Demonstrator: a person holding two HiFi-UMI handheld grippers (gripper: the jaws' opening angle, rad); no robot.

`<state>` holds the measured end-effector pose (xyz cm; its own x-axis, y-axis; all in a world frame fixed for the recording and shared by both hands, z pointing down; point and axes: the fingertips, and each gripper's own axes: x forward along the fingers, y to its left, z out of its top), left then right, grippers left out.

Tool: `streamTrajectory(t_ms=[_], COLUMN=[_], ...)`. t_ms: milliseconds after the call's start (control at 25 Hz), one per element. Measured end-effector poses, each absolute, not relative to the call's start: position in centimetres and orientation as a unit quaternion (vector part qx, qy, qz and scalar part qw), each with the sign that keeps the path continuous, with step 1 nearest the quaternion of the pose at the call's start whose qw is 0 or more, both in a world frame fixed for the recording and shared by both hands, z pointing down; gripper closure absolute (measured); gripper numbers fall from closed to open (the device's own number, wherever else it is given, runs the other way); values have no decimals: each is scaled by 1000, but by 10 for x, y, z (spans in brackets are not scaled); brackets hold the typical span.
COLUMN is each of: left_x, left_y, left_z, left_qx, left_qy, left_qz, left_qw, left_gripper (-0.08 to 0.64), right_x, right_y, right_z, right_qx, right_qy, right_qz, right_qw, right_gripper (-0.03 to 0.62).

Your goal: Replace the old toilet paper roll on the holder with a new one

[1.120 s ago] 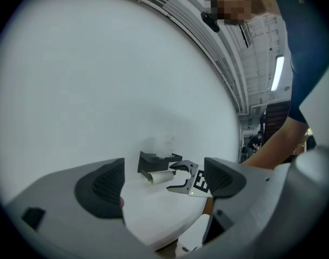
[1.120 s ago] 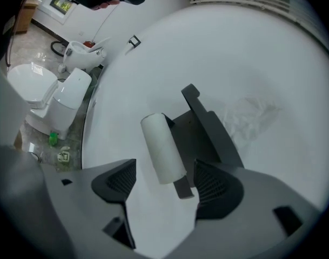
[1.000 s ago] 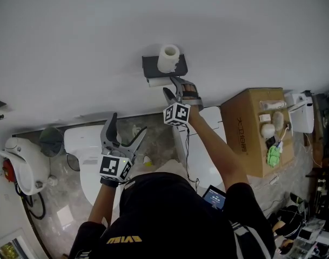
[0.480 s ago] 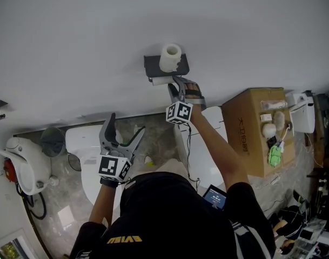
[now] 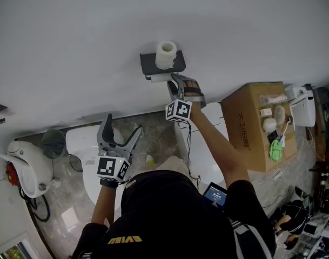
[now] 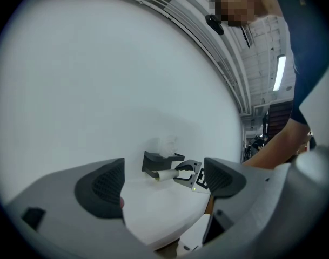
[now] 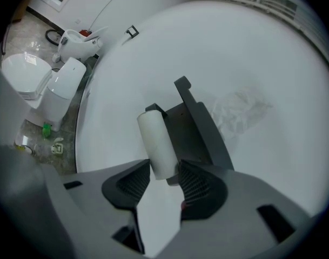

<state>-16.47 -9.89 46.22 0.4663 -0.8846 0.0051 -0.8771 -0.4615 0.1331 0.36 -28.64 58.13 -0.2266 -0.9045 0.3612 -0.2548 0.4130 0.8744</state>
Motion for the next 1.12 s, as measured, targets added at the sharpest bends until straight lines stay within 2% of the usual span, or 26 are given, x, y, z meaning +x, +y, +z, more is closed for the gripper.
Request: streamTrajectory(t_ms=[520,1120], left_x=[-163,-159], left_y=[-95,-92], left_z=[461,460], left_qx=[853,854], left_qy=[-518,-516], left_qz=[-31,-32], left_qw=[59,54], left_gripper=[87,86], right_x=[8,30], right_y=[-285,-283], right_z=[580,575], right_qx=[411,417], right_qy=[-699,-686], right_qz=[-352,-357], right_qw=[468,478], right_gripper=[479,481])
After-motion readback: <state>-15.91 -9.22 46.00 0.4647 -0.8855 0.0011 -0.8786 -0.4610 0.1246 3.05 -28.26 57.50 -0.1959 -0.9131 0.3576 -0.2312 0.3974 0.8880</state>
